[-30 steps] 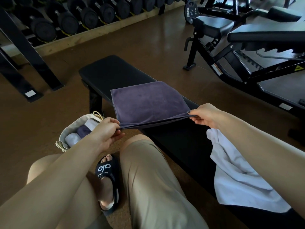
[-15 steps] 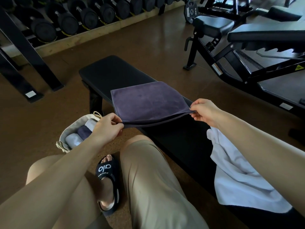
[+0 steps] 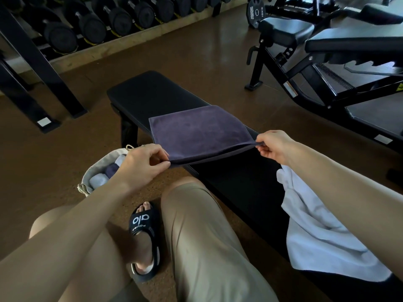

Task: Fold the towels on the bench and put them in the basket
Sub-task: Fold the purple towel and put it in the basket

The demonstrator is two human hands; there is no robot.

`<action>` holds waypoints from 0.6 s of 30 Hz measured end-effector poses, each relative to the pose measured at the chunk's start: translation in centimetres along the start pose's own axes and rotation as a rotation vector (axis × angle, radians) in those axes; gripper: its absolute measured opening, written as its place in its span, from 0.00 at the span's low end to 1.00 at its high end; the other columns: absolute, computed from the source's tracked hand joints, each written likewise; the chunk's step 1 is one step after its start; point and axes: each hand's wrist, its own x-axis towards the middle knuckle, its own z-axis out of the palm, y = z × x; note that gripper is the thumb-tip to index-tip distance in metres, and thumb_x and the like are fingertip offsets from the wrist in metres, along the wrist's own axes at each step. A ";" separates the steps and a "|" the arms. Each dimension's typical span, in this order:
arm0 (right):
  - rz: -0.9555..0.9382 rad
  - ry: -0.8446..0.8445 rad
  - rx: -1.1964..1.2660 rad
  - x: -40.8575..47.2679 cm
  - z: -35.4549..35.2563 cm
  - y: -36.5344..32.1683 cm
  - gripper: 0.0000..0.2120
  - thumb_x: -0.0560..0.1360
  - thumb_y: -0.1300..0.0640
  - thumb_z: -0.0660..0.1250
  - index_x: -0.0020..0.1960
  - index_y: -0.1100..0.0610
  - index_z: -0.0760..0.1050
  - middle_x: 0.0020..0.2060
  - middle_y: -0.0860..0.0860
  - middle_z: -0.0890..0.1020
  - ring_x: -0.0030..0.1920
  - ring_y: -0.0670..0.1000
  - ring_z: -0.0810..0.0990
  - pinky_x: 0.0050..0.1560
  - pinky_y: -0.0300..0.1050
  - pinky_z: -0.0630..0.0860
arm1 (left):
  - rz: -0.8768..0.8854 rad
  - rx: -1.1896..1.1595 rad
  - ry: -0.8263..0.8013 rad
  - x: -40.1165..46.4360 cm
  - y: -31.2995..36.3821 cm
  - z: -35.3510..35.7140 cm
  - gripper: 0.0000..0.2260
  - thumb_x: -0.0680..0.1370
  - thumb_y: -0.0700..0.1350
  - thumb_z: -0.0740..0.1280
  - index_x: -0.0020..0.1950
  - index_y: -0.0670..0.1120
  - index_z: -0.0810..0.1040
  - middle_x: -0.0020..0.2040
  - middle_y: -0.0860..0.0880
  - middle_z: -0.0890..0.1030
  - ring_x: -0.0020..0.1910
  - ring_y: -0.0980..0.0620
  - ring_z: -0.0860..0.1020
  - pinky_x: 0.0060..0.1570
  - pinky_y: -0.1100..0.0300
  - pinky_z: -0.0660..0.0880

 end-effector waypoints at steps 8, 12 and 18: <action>-0.037 -0.081 0.217 -0.4 0.0 -1.4 0.04 0.76 0.67 0.68 0.51 0.62 0.79 0.39 0.56 0.79 0.35 0.47 0.78 0.38 0.40 0.79 | 0.149 0.155 -0.101 0.6 -0.8 -1.7 0.07 0.74 0.38 0.75 0.47 0.48 0.81 0.47 0.55 0.79 0.46 0.58 0.78 0.48 0.53 0.80; -0.134 -0.171 0.228 -1.3 -0.2 -2.3 0.05 0.73 0.70 0.67 0.47 0.63 0.77 0.43 0.58 0.78 0.42 0.51 0.78 0.44 0.41 0.81 | 0.146 0.176 -0.037 1.0 -0.8 -2.2 0.04 0.77 0.39 0.73 0.46 0.47 0.80 0.44 0.54 0.79 0.44 0.55 0.78 0.47 0.49 0.79; -0.525 -0.030 -0.219 -2.3 0.0 -3.8 0.12 0.73 0.68 0.74 0.55 0.61 0.79 0.47 0.56 0.85 0.44 0.53 0.86 0.47 0.45 0.84 | 0.063 0.240 0.048 2.0 -0.4 -3.8 0.08 0.79 0.41 0.71 0.43 0.52 0.76 0.41 0.54 0.79 0.41 0.54 0.77 0.41 0.50 0.77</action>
